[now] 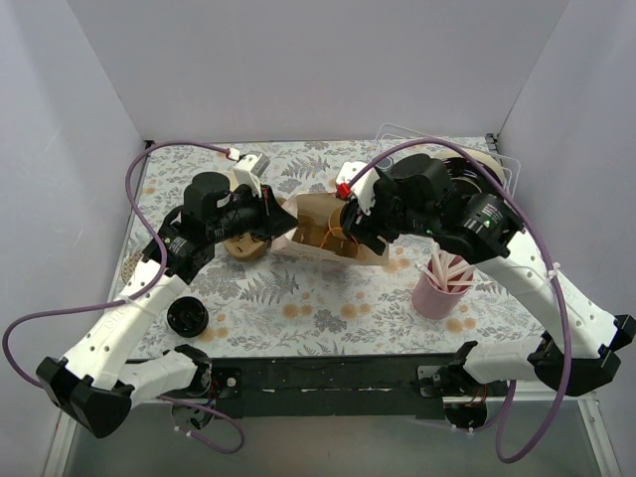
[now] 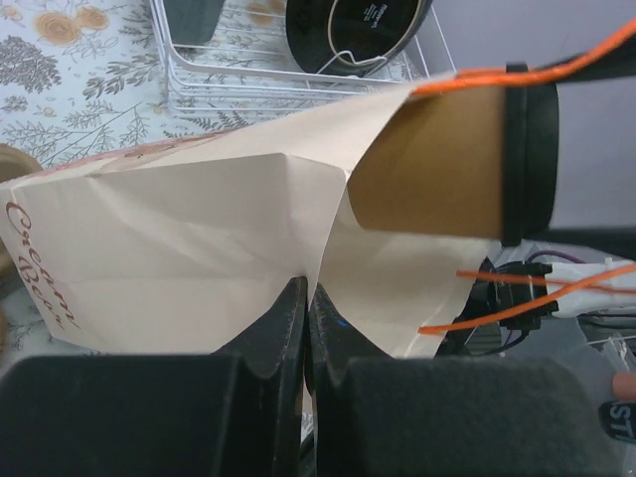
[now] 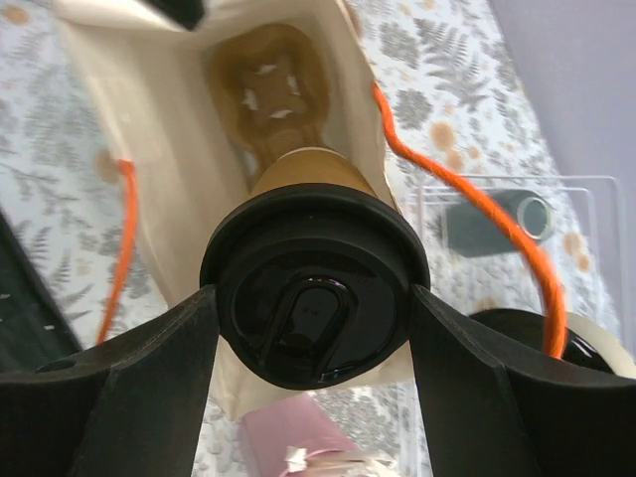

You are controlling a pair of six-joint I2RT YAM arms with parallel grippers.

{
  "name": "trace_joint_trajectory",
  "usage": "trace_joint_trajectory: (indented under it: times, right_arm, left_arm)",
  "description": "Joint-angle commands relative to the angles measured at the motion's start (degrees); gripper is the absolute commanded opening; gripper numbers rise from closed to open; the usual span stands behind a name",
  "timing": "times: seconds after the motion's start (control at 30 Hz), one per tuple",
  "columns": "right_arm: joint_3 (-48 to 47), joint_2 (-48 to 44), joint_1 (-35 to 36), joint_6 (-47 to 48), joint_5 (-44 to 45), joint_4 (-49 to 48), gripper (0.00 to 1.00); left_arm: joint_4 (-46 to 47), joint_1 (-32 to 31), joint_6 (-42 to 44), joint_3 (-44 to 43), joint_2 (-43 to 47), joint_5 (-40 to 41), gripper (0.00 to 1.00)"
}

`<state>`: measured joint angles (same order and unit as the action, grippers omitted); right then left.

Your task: Pack the takeout coffee

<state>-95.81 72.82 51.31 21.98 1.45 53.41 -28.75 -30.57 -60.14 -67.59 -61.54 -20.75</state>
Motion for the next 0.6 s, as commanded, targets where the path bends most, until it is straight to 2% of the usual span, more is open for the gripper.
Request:
trace_joint_trajectory:
  times: [0.0,0.13,0.3,0.43,0.57]
  right_arm:
    - [2.0,-1.6,0.2,6.1,10.0,-5.1,0.49]
    - [5.9,-2.5,0.2,8.9,10.3,-9.2,0.48]
    - [12.5,-5.1,0.2,11.4,4.8,-14.8,0.48]
    - [19.1,-8.7,0.3,16.5,0.0,-16.2,0.48]
    - [20.7,-10.6,0.3,19.8,-1.1,-16.3,0.46]
  left_arm:
    - [5.2,-0.4,4.1,1.8,3.2,-3.4,0.00]
    - [4.8,-0.5,7.8,3.1,4.1,-5.9,0.00]
    - [4.6,-0.5,9.7,2.6,3.2,-6.9,0.00]
    - [4.3,-0.4,9.3,1.4,2.2,-6.4,0.00]
    - [4.3,-0.5,6.8,1.0,2.0,-6.0,0.00]
